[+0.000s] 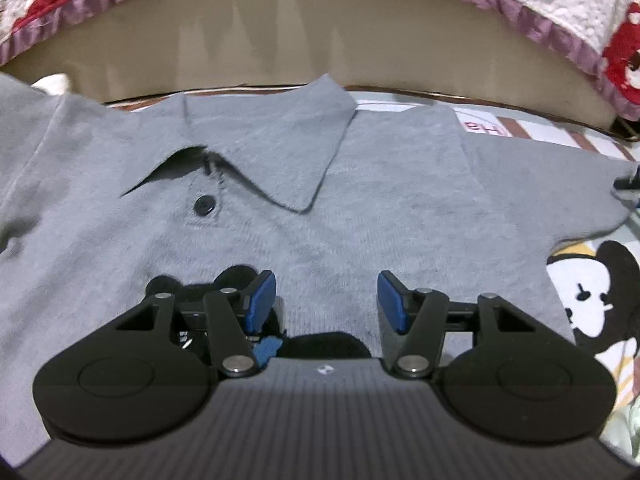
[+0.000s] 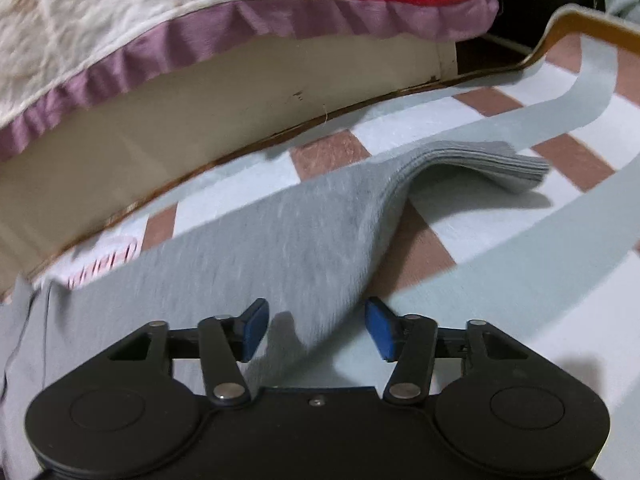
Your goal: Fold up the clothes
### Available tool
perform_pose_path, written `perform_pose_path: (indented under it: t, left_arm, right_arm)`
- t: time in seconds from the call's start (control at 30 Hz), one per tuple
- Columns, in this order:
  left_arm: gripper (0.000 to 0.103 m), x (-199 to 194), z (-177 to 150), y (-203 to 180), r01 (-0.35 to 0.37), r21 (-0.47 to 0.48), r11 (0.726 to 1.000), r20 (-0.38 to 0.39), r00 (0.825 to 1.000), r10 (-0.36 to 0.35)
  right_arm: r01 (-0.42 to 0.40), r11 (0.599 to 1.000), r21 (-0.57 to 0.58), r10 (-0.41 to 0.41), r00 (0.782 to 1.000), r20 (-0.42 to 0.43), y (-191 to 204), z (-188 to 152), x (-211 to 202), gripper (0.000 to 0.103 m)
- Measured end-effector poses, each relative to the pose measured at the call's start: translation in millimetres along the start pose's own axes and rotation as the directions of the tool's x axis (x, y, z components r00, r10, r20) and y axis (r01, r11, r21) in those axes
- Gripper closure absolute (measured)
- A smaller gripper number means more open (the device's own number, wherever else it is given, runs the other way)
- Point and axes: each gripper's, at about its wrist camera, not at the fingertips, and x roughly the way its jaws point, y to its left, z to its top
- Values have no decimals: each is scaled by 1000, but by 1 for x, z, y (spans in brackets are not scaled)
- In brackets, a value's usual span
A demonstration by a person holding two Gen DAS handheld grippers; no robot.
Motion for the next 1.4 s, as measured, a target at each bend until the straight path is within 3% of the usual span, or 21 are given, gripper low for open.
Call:
perform_pose_path:
  t: [0.13, 0.2, 0.23, 0.27, 0.37, 0.53, 0.67, 0.77, 0.83, 0.93, 0.97, 1.0, 1.07, 1.2, 1.33, 1.4]
  left_arm:
    - [48, -3, 0, 4, -46, -71, 996, -20, 999, 45]
    - [48, -5, -1, 2, -73, -56, 996, -1, 997, 73]
    - [48, -7, -1, 0, -85, -46, 995, 7, 996, 85]
    - [48, -8, -2, -1, -94, -37, 995, 10, 995, 95]
    - [48, -12, -9, -1, -107, -16, 994, -12, 994, 107]
    - [45, -18, -30, 3, -176, 100, 979, -92, 978, 185]
    - [45, -24, -36, 13, -193, 115, 975, -146, 967, 208]
    - [41, -34, -35, 32, -187, 60, 981, -203, 959, 195]
    - [42, -49, -33, 55, -141, -25, 990, -225, 965, 132]
    - [44, -81, -34, 93, -173, -122, 977, -220, 965, 143]
    - [44, -94, -36, 107, -188, -142, 972, -211, 965, 156]
    - [44, -107, -38, 121, -206, -160, 965, -204, 964, 172]
    - [43, -127, -46, 145, -303, -161, 939, -218, 939, 266]
    - [43, -149, -70, 183, -386, -189, 903, -249, 908, 337]
    - [43, -146, -84, 193, -410, -275, 870, -254, 904, 346]
    - [44, -141, -83, 192, -405, -324, 855, -235, 910, 342]
  right_arm:
    - [0, 1000, 20, -1, 997, 79, -4, 20, 25, 34]
    - [11, 1000, 4, -12, 995, 102, -4, 33, 38, 36]
    - [4, 1000, -4, -3, 994, 107, -6, 39, 42, 67]
    - [-20, 1000, -23, 22, 994, 105, -8, 45, 42, 89]
    - [-59, 989, -139, 79, 987, 142, -6, 59, 29, 91]
    - [43, 952, -304, 53, 952, 302, -14, 67, -23, 98]
    - [110, 946, -306, -35, 970, 241, -36, 60, -4, 98]
    - [151, 927, -344, -74, 971, 227, -33, 49, 4, 98]
    - [156, 937, -314, -80, 967, 242, -33, 48, -1, 98]
    - [161, 926, -342, -97, 976, 197, -39, 49, 10, 98]
    - [161, 920, -359, -121, 984, 132, -40, 49, 20, 96]
    - [177, 910, -375, -139, 982, 126, -37, 47, 23, 96]
    - [195, 888, -417, -140, 977, 159, -24, 44, 19, 96]
    - [175, 899, -401, -103, 976, 193, 1, 47, 6, 96]
    - [126, 918, -376, -53, 979, 199, 33, 54, -5, 95]
    - [32, 928, -372, 33, 985, 167, 62, 54, -16, 93]
